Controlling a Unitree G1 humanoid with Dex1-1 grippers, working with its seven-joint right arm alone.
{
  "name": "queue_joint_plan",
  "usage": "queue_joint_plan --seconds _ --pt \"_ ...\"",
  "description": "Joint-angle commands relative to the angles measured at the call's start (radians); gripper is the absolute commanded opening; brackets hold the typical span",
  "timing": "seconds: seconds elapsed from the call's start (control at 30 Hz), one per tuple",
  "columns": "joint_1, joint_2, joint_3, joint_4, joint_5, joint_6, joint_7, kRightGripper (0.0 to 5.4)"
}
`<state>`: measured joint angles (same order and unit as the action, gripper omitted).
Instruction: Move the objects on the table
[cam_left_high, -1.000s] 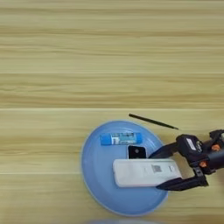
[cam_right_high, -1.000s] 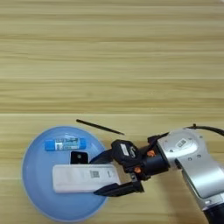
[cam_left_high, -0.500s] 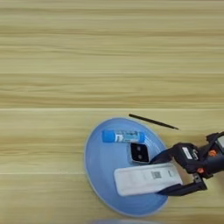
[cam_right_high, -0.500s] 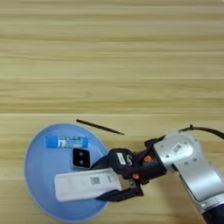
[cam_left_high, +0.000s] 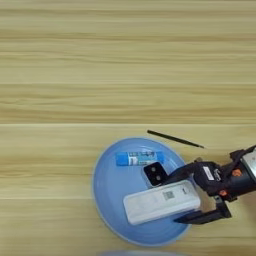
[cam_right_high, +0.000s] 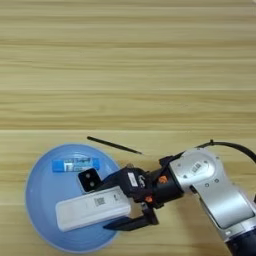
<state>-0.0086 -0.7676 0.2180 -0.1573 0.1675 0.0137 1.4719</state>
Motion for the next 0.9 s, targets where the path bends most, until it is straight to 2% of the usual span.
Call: queue_joint_plan --seconds 0.03,0.4,0.6,0.77,0.9 --pt "-0.067 -0.042 -0.058 -0.053 0.042 0.012 -0.028 4.22" --pt "-0.125 -0.052 -0.114 -0.071 0.107 0.059 -0.02 5.36" --pt "-0.158 -0.028 -0.152 -0.061 0.149 0.111 -0.052 5.36" --pt "-0.213 0.021 -0.191 -0.043 0.188 0.193 -0.14 5.36" --pt "-0.262 0.079 -0.237 -0.043 0.224 0.263 -0.251 5.36"
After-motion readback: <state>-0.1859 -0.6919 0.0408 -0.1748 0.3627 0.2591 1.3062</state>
